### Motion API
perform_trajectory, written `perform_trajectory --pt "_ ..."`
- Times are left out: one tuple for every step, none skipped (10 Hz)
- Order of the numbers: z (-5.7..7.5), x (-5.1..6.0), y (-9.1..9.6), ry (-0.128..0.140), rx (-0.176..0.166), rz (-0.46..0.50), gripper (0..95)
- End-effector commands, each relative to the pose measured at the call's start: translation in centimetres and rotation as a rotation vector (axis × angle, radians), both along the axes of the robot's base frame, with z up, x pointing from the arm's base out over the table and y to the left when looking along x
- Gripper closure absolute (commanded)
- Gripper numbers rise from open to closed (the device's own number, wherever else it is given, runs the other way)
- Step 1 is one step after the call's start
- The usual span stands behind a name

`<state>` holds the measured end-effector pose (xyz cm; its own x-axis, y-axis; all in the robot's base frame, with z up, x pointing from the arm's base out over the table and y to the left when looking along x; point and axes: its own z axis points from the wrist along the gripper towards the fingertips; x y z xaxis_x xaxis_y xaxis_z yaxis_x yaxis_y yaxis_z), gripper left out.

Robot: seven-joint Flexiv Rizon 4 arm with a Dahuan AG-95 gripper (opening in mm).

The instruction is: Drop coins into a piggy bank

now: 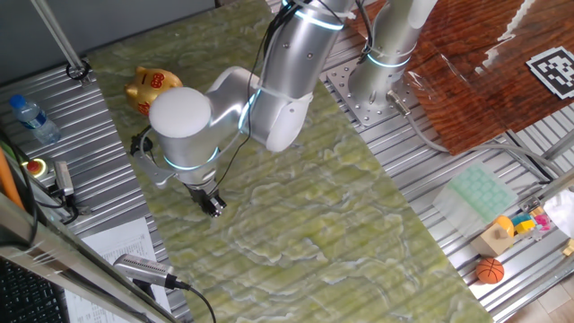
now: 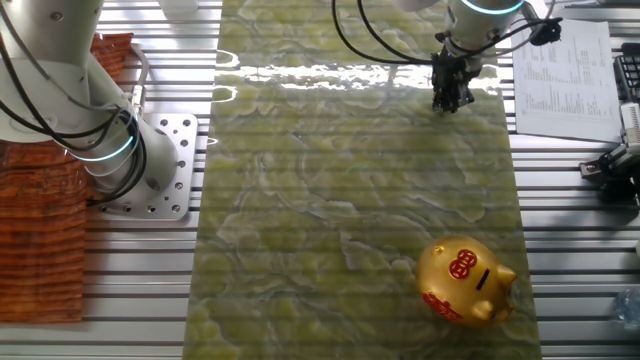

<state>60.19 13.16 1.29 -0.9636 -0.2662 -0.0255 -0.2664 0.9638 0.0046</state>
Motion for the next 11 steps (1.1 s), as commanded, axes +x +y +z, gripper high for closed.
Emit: perform_trajectory --pt "0.39 -0.27 0.01 -0.009 0.001 0.005 76.0" --pt "0.69 -0.31 0.05 -0.009 -0.001 0.007 76.0" --pt "0.75 -0.33 0.06 -0.008 -0.004 0.009 76.0" --pt "0.6 -0.31 0.05 -0.007 -0.005 0.008 57.0" --pt "0.47 -0.29 0.02 -0.008 -0.005 0.006 57.0" --pt "0.45 -0.29 0.02 -0.008 -0.005 0.005 57.0" --pt "0.42 -0.28 0.02 -0.009 -0.005 0.003 57.0" --pt "0.32 -0.26 0.0 -0.01 -0.005 0.003 57.0" --pt "0.25 -0.25 -0.01 -0.01 -0.005 0.003 57.0" --pt "0.19 -0.24 -0.02 -0.011 -0.006 0.003 57.0" --pt "0.15 -0.23 -0.03 -0.012 -0.006 0.003 57.0"
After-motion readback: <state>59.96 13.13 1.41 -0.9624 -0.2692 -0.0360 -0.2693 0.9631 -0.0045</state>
